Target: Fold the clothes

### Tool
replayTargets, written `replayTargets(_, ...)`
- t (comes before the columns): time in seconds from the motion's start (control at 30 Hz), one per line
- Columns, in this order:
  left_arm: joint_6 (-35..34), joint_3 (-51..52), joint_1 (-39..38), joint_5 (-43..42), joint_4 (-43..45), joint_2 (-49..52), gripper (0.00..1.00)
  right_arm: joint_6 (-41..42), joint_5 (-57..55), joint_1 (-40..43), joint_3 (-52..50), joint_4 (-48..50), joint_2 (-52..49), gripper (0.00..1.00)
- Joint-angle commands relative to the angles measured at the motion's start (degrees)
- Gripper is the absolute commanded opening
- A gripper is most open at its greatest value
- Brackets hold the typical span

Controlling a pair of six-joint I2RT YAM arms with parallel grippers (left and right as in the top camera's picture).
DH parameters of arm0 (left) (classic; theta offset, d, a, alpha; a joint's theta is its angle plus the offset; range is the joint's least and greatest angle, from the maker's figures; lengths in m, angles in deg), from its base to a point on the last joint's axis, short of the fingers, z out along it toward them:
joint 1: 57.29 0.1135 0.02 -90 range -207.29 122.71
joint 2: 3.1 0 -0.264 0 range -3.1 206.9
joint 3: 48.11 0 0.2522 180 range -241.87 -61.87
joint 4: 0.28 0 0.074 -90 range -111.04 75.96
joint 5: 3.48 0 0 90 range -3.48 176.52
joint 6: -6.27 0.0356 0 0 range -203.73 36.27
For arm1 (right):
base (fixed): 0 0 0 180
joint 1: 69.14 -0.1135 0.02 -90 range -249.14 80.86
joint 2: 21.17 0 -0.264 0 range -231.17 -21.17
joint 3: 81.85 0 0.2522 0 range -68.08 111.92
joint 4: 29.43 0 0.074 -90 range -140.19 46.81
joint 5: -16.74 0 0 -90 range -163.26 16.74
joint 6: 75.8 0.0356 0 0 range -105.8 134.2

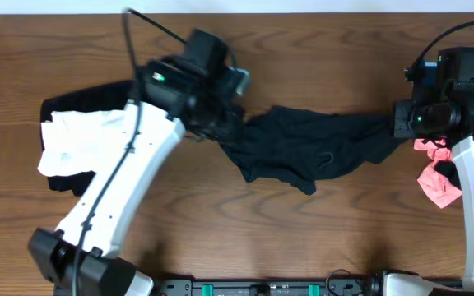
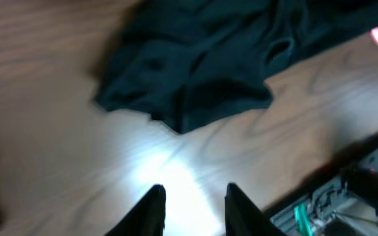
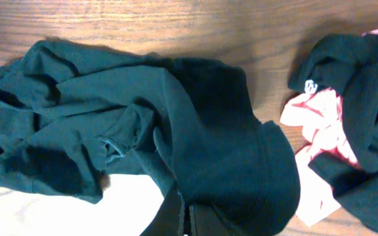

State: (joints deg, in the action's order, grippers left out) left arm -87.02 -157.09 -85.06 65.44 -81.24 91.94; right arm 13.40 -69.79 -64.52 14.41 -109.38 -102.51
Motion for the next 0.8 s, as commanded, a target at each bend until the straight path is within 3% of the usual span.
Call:
replayTargets(0.0, -6.2, 9.1, -4.2, -2.8, 7.6, 0.1, 0.31, 3.7, 0.7, -0.6, 0.7, -0.1, 1.2, 0.01)
replayTargets(0.1, -8.2, 17.2, -8.8, -3.4, 19.9, 0.1, 0.37, 4.9, 0.7, -0.6, 0.7, -0.5, 1.2, 0.01)
replayTargets(0.33, -8.2, 24.5, -16.1, -0.8, 31.7, 1.9, 0.57, 5.0, 0.7, -0.6, 0.7, -1.1, 1.2, 0.01)
replayTargets(0.77, -11.0, 24.8, -17.5, 1.2, 40.0, 13.4, 0.59, 5.0, 0.6, -0.6, 0.7, -2.2, 1.2, 0.01)
